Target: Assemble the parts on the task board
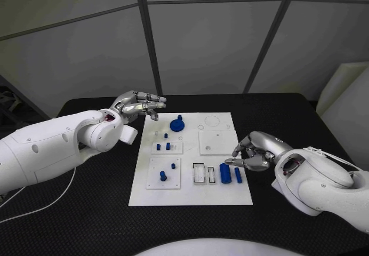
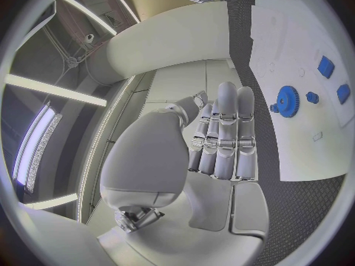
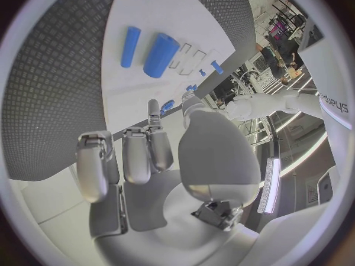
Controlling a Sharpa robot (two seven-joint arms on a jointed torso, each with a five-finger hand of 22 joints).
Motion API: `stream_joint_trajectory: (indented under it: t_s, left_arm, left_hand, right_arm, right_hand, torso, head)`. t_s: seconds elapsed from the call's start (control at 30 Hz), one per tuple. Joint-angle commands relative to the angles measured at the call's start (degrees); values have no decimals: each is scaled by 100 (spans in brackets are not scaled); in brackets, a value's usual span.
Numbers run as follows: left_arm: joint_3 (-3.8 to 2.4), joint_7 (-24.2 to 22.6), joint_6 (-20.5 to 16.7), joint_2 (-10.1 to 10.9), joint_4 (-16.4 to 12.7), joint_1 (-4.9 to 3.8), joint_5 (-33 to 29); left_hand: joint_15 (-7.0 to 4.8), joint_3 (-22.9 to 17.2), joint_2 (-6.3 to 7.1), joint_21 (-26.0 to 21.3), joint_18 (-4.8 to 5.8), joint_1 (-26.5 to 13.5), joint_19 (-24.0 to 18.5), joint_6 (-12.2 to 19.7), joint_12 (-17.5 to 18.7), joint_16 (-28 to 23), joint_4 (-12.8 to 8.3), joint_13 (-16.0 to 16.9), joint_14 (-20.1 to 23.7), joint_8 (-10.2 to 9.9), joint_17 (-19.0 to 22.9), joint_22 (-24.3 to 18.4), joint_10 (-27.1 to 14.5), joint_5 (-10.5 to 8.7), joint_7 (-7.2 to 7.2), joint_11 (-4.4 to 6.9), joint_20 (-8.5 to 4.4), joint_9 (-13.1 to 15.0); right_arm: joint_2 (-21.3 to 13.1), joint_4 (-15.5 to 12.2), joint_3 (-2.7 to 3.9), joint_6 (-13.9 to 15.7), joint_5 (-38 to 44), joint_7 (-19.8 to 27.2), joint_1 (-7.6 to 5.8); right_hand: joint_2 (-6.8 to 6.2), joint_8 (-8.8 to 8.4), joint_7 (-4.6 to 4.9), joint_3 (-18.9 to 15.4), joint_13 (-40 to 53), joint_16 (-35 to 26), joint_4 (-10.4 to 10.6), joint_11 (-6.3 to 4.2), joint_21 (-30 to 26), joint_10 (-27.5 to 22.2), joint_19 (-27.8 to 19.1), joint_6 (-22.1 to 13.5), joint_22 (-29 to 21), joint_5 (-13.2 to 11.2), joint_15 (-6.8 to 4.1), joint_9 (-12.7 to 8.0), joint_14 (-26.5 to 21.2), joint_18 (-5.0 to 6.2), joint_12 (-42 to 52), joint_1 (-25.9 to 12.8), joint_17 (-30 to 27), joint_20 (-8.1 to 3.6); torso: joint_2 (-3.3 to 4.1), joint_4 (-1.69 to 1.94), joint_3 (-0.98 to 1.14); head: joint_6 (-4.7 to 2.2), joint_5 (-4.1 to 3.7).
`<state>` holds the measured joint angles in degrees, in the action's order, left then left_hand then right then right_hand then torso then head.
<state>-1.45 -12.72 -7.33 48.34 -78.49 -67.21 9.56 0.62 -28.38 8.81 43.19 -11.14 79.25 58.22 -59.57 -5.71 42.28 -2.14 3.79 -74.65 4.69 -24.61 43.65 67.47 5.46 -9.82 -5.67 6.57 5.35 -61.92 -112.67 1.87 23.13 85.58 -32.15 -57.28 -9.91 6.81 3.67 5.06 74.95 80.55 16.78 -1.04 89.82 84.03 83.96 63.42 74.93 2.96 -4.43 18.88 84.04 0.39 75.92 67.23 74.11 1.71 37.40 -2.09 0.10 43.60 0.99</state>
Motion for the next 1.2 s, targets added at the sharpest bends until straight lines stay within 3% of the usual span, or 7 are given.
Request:
stream_joint_trajectory:
  t_s: [0.03, 0.23, 0.47, 1.0, 1.2]
  left_arm:
    - [0, -19, 28, 7, -33, -7, -21]
    - [4, -23, 23, 29, -56, -7, -21]
    - [6, -28, 23, 46, -66, -6, -21]
    - [6, -25, 23, 80, -80, -6, -21]
    - [6, -20, 32, 91, -85, -6, -21]
  left_hand:
    - [-7, 44, -28, -18, 66, -20, -24, 37, 31, -19, -3, 7, 26, -30, 8, -6, -28, -24, 1, -9, -1, -9]
    - [-7, 44, -28, -18, 66, -20, -24, 37, 31, -19, -3, 7, 26, -30, 8, -6, -28, -24, 1, -9, -1, -9]
    - [-7, 44, -28, -18, 66, -20, -24, 37, 31, -19, -3, 7, 26, -30, 8, -6, -28, -24, 1, -9, -1, -9]
    - [-6, 49, -31, -25, 66, -28, -22, 36, 31, -25, 1, 8, 22, -31, 9, -9, -28, -25, 0, -10, 1, -9]
    - [-6, 49, -31, -25, 66, -28, -22, 36, 31, -25, 1, 8, 22, -31, 9, -9, -28, -25, 0, -10, 1, -9]
  right_arm:
    - [30, -34, -6, -243, 501, -625, 96]
    - [168, 18, -10, -317, 723, -768, 256]
    - [356, 103, -12, -346, 819, -799, 351]
    - [643, 420, -13, -590, 841, -820, 484]
    - [787, 552, -17, -773, 852, -828, 523]
  right_hand:
    - [-6, 8, -25, -44, 285, 31, 7, 5, 18, 118, 604, -8, 1507, 6, -45, 86, 325, -39, 41, -79, 42, -19]
    - [-16, 9, -28, -57, 336, 66, 8, 3, 18, 119, 604, -17, 1507, 8, -45, 190, 328, -39, 72, -162, 90, -20]
    - [-20, 10, -30, -59, 359, 76, 9, 3, 18, 118, 604, -19, 1507, 9, -45, 251, 327, -39, 81, -211, 103, -19]
    - [23, 28, -42, -6, 391, 93, 4, -6, 18, 114, 604, 9, 1507, 16, -50, 376, 326, -39, 89, -217, 125, -22]
    - [52, 43, -55, 83, 418, 100, -16, -16, 18, 108, 604, 38, 1507, 17, -57, 514, 322, -39, 85, -27, 133, -27]
  torso:
    - [-5, -6, -6]
    - [1, 14, -4]
    - [7, 4, 0]
    - [8, 2, -2]
    - [5, 7, -4]
  head:
    - [12, -22]
    - [17, -36]
    - [16, -25]
    - [59, 29]
    - [65, 26]
